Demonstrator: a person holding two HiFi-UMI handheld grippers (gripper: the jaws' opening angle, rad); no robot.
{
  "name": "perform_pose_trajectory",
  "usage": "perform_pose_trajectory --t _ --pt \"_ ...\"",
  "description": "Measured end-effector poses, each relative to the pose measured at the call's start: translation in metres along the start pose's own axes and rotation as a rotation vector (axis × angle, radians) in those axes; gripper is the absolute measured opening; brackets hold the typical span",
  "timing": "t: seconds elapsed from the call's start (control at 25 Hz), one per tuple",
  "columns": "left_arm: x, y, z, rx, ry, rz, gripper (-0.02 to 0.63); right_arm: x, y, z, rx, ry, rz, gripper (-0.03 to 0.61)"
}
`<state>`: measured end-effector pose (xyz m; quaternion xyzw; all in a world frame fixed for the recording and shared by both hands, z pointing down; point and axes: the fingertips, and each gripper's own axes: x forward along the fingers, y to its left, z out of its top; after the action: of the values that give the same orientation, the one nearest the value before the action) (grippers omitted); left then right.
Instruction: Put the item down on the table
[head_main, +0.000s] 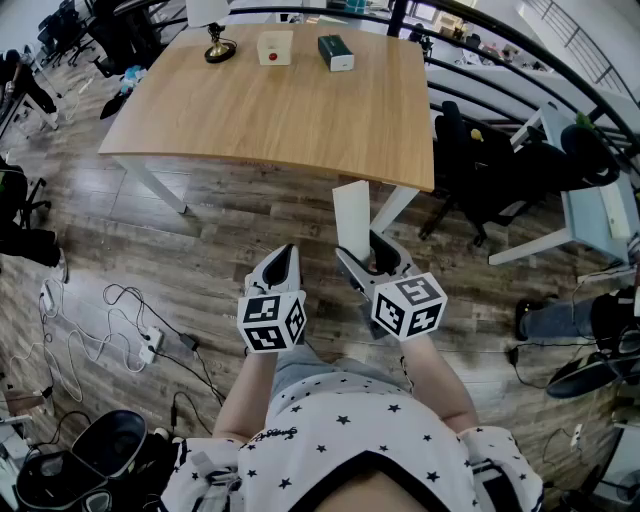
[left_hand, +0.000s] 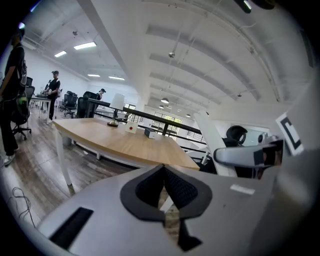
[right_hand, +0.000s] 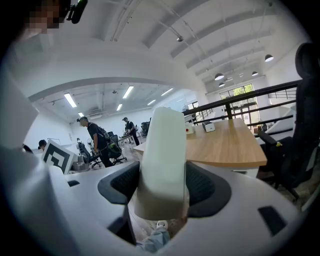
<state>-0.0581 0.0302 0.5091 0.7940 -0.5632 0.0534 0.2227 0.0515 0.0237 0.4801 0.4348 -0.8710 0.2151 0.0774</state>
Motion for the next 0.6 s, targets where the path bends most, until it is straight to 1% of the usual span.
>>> perform_pose_trajectory --t 0.12,0.24,0.4,0.6 --pt "-0.033 -0.053 -0.004 -0.015 -0.005 -0.014 0.012 -0.058 0.000 -0.006 -0.004 0.000 -0.011 0.285" --pt "-0.065 -0.087 -0.006 -0.019 -0.010 -0.016 0.012 -0.102 0.008 -0.010 -0.026 -0.008 -0.016 0.285" --pt "-0.097 -0.107 -0.010 -0.011 -0.020 -0.011 0.012 -0.134 0.029 -0.013 -0.042 -0.026 0.007 0.285" --pt "-0.117 -0.126 -0.016 -0.007 -0.043 -0.018 0.012 -0.160 0.038 -0.015 -0.047 -0.043 0.017 0.285"
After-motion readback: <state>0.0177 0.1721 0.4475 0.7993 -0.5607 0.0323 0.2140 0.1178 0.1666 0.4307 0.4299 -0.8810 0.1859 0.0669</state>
